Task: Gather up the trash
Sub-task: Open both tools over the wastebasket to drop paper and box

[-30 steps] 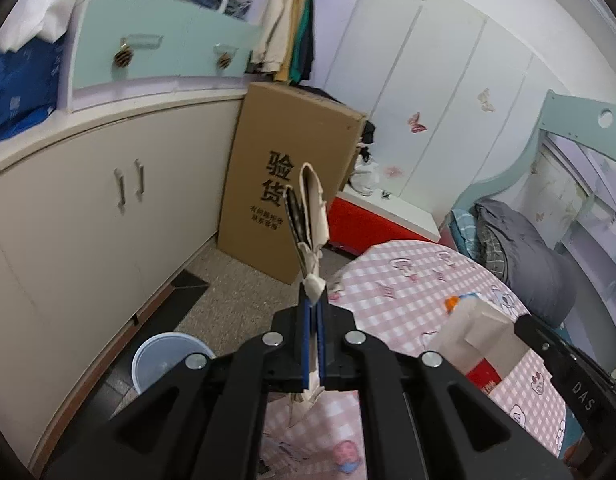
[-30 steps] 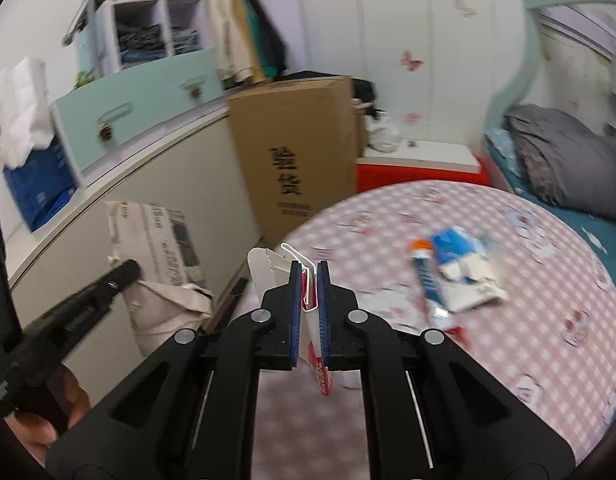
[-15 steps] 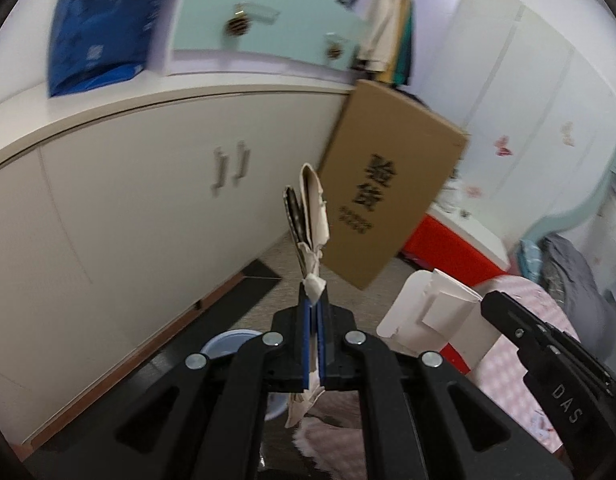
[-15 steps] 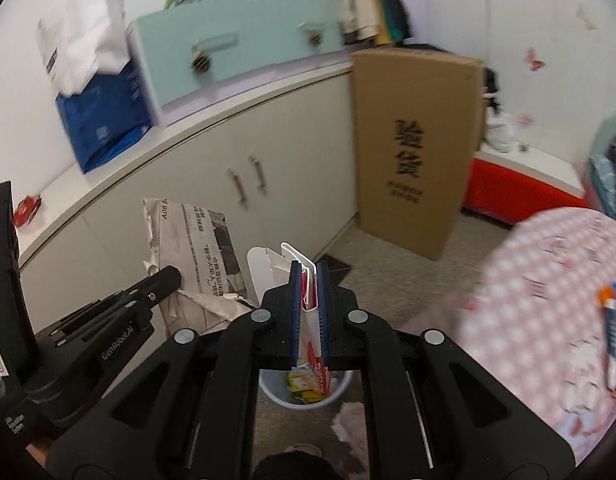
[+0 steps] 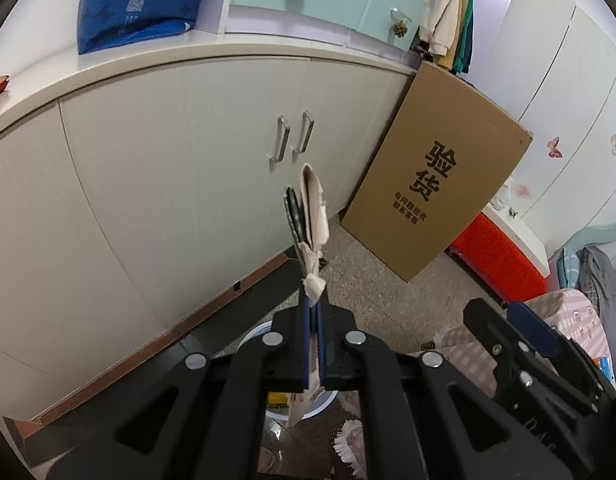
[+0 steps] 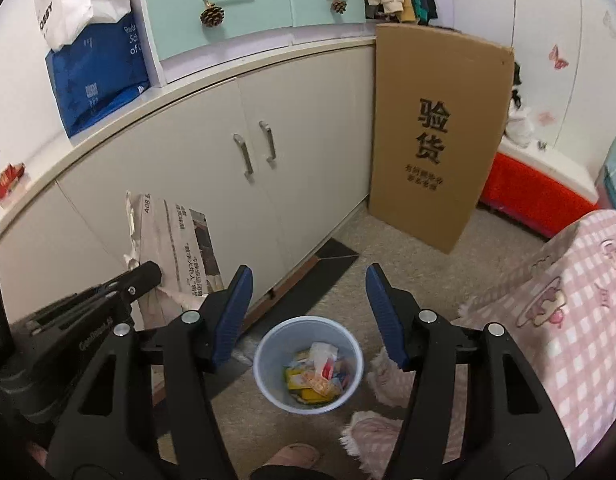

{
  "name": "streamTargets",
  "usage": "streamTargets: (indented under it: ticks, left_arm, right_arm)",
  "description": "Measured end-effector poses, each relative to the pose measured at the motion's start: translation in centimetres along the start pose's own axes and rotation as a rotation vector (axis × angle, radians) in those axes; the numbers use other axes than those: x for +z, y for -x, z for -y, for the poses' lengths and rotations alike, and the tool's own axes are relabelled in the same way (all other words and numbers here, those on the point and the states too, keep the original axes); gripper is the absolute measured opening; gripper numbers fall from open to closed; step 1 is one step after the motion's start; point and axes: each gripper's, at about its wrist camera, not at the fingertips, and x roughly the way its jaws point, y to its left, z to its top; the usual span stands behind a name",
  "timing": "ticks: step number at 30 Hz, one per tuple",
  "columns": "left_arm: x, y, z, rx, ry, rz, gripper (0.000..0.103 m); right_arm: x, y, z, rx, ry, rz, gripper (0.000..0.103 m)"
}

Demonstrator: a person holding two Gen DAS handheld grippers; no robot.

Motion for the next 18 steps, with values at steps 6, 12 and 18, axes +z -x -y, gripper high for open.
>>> streamTargets:
  ticks: [6, 12, 18]
  left_arm:
    - [-0.3, -0.4, 0.6, -0.002, -0.018, -0.012, 0.003]
    - [-0.4, -0.7, 1.3, -0.004, -0.037, -0.022, 0.003]
    - [-0.3, -1.1, 1.8, -0.001, -0.054, -0.027, 0.003]
  right_arm:
    - [-0.6, 0.5, 0.9, -0.007, -0.026, 0.000, 0.062]
    - [-1.0, 0.7, 1.5, -0.010, -0.039, -0.006, 0.063]
    - [-1.0, 1.0, 1.7, -0.015, -0.054, 0.013, 0.064]
